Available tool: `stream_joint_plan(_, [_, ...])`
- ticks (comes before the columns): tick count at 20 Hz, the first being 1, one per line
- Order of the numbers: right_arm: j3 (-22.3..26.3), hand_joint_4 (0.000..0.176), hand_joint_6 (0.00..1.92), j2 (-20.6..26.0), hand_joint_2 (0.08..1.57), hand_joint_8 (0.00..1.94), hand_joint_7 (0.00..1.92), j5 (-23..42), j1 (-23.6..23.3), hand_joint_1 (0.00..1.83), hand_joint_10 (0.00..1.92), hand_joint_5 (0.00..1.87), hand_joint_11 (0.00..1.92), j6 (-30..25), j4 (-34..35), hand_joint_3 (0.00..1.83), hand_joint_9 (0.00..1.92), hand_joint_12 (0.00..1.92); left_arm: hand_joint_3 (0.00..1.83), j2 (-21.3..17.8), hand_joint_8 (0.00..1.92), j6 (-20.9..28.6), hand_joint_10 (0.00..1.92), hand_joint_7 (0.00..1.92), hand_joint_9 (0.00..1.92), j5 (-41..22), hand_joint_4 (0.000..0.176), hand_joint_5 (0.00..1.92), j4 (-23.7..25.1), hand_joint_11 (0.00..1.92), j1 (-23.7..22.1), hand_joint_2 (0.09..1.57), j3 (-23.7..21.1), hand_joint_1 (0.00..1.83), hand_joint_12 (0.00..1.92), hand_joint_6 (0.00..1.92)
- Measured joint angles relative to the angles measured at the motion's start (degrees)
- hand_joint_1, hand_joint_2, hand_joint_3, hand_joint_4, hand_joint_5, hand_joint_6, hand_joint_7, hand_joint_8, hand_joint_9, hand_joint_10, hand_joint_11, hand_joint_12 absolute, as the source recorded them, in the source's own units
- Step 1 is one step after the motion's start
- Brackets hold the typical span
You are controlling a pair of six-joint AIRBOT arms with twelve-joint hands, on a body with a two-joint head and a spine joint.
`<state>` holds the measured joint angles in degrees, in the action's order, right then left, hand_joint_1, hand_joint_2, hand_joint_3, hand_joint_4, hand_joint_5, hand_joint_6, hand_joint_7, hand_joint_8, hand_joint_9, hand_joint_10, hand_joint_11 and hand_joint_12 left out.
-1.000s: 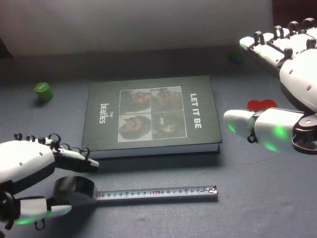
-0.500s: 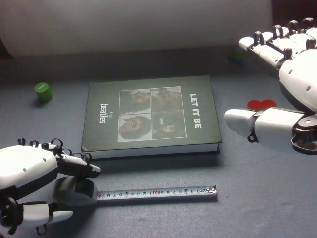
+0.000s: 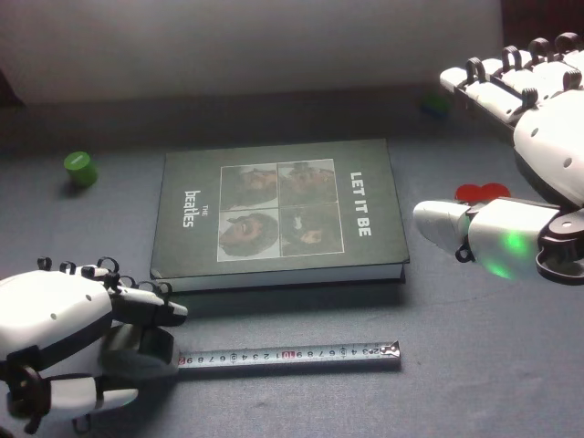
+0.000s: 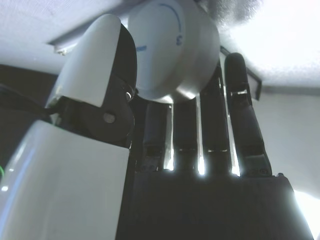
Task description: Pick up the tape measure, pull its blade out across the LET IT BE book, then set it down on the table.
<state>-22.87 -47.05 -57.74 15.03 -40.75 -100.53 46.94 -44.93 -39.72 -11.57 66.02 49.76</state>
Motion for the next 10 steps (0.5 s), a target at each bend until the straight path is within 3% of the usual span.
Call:
stream_joint_plan(3, [0.0, 0.047, 0.0, 0.0, 1.15, 0.0, 0.03, 0.0, 0.2, 0.04, 0.0, 0.0, 0.0, -0.1, -0.4, 0.0, 0.03, 0.4, 0.0, 0.2, 0.01, -0.4, 0.02, 0.82, 0.84, 0.2, 0.0, 0.68, 0.5, 0.49, 0.1, 1.17, 0.1, 1.19, 0.75, 0.01])
stream_joint_plan(4, [0.0, 0.047, 0.0, 0.0, 1.15, 0.0, 0.03, 0.0, 0.2, 0.04, 0.0, 0.0, 0.0, -0.1, -0.4, 0.0, 0.03, 0.4, 0.0, 0.2, 0.96, -0.5, 1.02, 0.83, 0.88, 0.0, 0.0, 0.65, 0.4, 0.67, 0.2, 1.19, 0.1, 1.32, 0.74, 1.0])
stream_joint_plan(5, [0.0, 0.047, 0.0, 0.0, 1.15, 0.0, 0.03, 0.0, 0.2, 0.04, 0.0, 0.0, 0.0, -0.1, -0.4, 0.0, 0.03, 0.4, 0.0, 0.2, 1.22, -0.5, 1.18, 0.76, 0.87, -0.2, 0.0, 0.68, 0.4, 0.71, 0.3, 1.19, 0.1, 1.45, 1.49, 1.07])
stream_joint_plan(6, [0.0, 0.047, 0.0, 0.0, 1.15, 0.0, 0.03, 0.0, 0.2, 0.04, 0.0, 0.0, 0.0, -0.1, -0.4, 0.0, 0.03, 0.4, 0.0, 0.2, 1.28, -0.5, 1.24, 0.74, 0.86, -0.1, 0.0, 0.74, 0.3, 0.74, 0.3, 1.18, 0.1, 1.47, 1.63, 1.0])
stream_joint_plan(7, [0.0, 0.047, 0.0, 0.0, 1.15, 0.0, 0.03, 0.0, 0.2, 0.04, 0.0, 0.0, 0.0, -0.1, -0.4, 0.0, 0.03, 0.41, 0.0, 0.2, 1.32, -0.7, 1.38, 0.77, 0.85, 0.1, 0.0, 0.78, 0.4, 0.81, 0.3, 1.19, 0.1, 1.38, 1.31, 0.98])
stream_joint_plan(10, [0.0, 0.047, 0.0, -0.1, 1.15, 0.0, 0.03, 0.0, 0.2, 0.04, 0.0, 0.0, 0.0, -0.1, -0.4, 0.0, 0.03, 0.41, 0.0, 0.2, 1.28, -0.8, 1.37, 0.8, 0.88, 0.3, 0.0, 0.9, 0.2, 0.94, 0.3, 1.16, -0.2, 1.36, 1.19, 0.85])
